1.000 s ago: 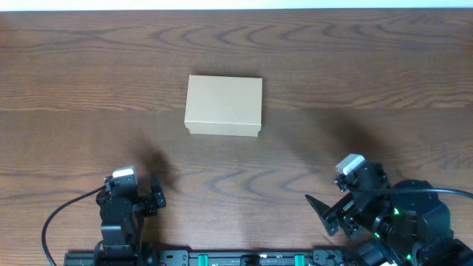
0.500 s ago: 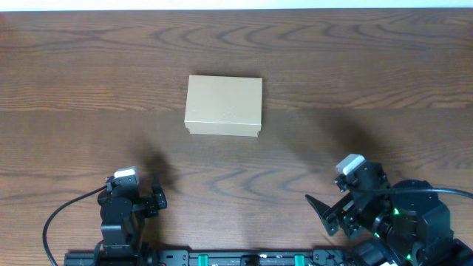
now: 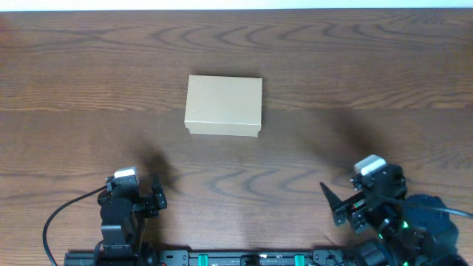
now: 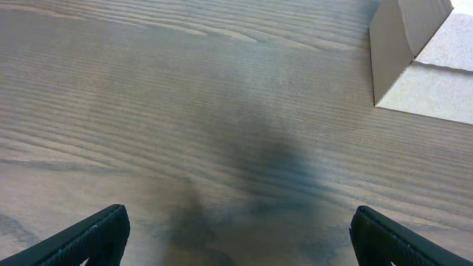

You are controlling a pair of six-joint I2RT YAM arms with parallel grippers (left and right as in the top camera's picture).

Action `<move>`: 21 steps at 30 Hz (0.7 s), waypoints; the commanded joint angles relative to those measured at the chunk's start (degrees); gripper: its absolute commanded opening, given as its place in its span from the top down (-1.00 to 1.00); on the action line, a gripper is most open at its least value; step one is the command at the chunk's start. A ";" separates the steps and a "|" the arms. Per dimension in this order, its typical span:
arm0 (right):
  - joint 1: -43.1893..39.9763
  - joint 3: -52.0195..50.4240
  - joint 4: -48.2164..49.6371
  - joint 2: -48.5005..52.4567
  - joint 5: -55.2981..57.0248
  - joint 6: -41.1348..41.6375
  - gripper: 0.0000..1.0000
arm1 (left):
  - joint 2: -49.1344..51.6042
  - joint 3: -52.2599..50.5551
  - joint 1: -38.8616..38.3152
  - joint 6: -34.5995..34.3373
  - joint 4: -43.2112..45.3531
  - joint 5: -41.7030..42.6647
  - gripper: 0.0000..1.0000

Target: Pack container

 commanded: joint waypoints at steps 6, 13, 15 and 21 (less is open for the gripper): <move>-7.91 -13.49 3.30 -8.92 3.08 1.07 -0.98 | -0.42 -0.52 0.37 1.20 -0.17 0.02 -0.91; -13.94 -21.40 4.63 -14.71 3.06 8.52 -0.99 | -0.42 -0.52 0.37 1.20 -0.17 0.02 -0.91; -14.97 -23.15 4.96 -16.24 3.04 8.66 -0.98 | -0.42 -0.52 0.37 1.18 -0.17 0.02 -0.91; -16.94 -27.15 4.94 -19.69 3.04 10.86 -0.98 | -0.42 -0.52 0.37 1.18 -0.17 0.02 -0.91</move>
